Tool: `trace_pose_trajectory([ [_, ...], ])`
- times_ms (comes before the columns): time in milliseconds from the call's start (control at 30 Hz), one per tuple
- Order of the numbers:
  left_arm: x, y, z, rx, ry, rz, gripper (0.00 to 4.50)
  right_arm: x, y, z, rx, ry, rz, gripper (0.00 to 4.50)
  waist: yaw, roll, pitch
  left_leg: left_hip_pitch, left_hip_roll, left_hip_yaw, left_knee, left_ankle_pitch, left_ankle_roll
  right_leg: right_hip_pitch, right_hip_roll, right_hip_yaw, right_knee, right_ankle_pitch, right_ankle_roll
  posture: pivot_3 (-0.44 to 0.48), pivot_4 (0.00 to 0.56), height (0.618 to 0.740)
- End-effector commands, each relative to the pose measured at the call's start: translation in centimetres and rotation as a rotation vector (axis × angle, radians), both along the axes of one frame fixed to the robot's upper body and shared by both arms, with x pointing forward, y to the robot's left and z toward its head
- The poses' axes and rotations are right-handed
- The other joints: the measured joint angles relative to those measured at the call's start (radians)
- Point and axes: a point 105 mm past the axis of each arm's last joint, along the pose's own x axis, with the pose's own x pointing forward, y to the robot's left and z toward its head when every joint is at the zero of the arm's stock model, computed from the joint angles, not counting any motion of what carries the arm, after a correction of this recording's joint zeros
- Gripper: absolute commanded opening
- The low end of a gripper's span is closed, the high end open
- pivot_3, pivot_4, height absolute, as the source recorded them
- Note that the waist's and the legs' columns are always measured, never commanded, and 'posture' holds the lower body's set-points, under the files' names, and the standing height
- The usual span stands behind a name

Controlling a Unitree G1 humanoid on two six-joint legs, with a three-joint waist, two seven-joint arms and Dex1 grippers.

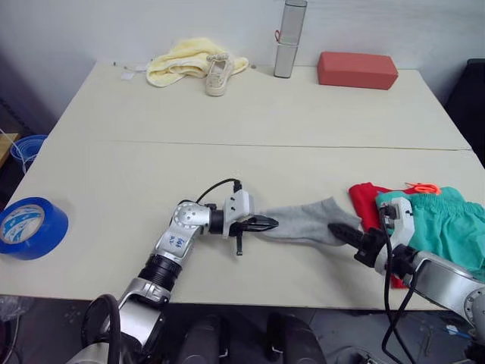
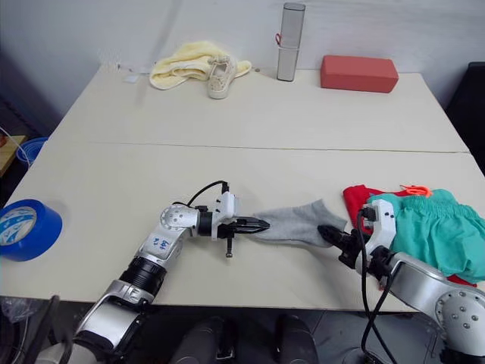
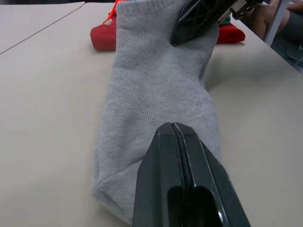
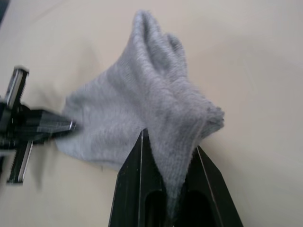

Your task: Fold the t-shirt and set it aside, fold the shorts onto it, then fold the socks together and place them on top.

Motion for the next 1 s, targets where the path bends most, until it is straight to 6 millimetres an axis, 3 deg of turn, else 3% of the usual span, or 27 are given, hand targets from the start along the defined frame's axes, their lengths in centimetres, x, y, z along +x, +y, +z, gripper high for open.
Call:
trace_pose_trajectory([
  [33,0.1,-0.9,-0.1,0.029,-0.005,0.006,0.0,0.2,1.5,1.8,-0.132,-0.085,0.089,0.04,-0.001,0.0,0.0,0.0,0.0,0.0,0.0,0.0,0.0,0.0,0.0,0.0,0.0,0.0,0.0,0.0,0.15,0.74],
  [200,0.1,0.0,-0.8,0.059,0.019,0.028,0.0,0.6,3.7,2.9,-0.193,-0.135,0.125,0.04,0.0,0.0,0.0,0.0,0.001,-0.001,0.0,0.001,-0.001,-0.001,0.001,-0.001,0.0,0.0,-0.001,0.0,0.15,0.74],
  [333,0.1,0.8,-1.2,0.068,0.039,0.058,0.0,0.7,5.5,2.7,-0.312,-0.161,0.188,0.04,-0.002,0.0,0.0,0.0,0.001,-0.001,0.0,0.001,-0.001,0.0,0.0,0.0,0.0,0.0,-0.001,0.0,0.15,0.74],
  [433,0.2,1.1,-1.3,0.072,0.049,0.08,0.0,0.5,5.7,2.1,-0.42,-0.142,0.221,0.04,-0.002,0.0,0.0,0.0,0.001,-0.001,0.0,0.001,-0.001,0.0,0.0,0.0,0.0,0.0,-0.001,0.0,0.15,0.74],
  [700,0.3,1.8,-1.7,0.089,0.081,0.117,0.0,0.7,7.9,2.1,-0.423,-0.184,0.272,0.04,-0.003,0.0,0.0,0.0,0.001,-0.001,0.0,0.001,-0.002,0.0,0.0,-0.001,0.001,0.0,-0.001,0.0,0.15,0.74],
  [1000,0.6,2.5,-2.0,0.122,0.103,0.147,0.0,1.5,7.6,3.1,-0.51,-0.221,0.266,0.04,-0.003,0.0,0.0,0.0,0.001,-0.001,0.0,0.001,-0.002,0.0,0.0,-0.001,0.001,0.0,-0.001,0.0,0.15,0.74],
])
